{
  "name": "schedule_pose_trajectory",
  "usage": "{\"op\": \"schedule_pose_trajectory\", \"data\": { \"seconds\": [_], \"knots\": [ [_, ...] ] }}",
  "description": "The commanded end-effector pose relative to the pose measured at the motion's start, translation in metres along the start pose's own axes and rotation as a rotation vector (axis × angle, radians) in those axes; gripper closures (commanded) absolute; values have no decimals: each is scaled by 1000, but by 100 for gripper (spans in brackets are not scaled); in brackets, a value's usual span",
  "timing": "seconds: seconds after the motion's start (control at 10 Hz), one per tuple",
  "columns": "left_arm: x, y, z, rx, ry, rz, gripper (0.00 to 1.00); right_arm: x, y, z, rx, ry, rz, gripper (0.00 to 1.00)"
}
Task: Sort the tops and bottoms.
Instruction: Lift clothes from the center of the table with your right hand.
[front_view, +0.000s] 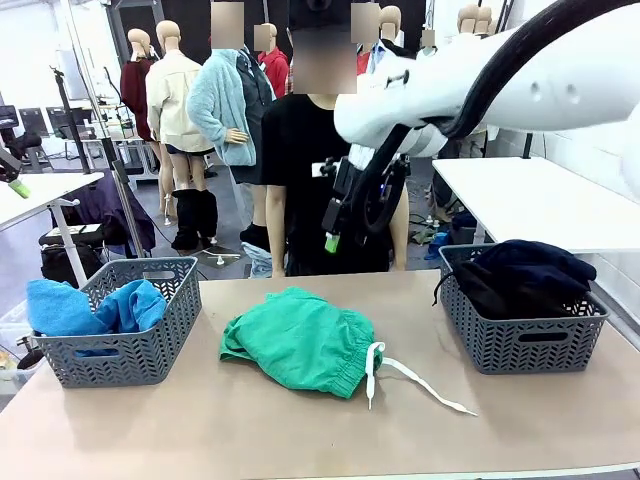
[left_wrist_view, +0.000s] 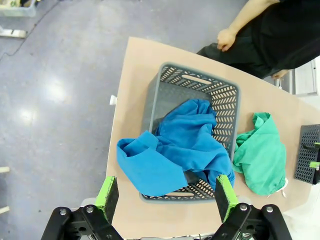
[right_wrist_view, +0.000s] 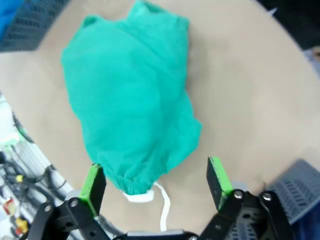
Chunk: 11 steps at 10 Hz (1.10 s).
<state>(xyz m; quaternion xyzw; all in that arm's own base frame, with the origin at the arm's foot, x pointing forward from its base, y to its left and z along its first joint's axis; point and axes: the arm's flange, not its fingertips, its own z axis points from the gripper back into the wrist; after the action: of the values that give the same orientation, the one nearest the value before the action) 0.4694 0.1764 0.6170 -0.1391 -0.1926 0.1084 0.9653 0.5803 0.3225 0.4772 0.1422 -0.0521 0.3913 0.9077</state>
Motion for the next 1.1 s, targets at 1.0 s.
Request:
{"op": "schedule_pose_trajectory", "data": {
  "seconds": [1.0],
  "knots": [
    [-1,-1,2,29,-8,14,0,-21,5,-140,132,-4,116,0]
  ]
}}
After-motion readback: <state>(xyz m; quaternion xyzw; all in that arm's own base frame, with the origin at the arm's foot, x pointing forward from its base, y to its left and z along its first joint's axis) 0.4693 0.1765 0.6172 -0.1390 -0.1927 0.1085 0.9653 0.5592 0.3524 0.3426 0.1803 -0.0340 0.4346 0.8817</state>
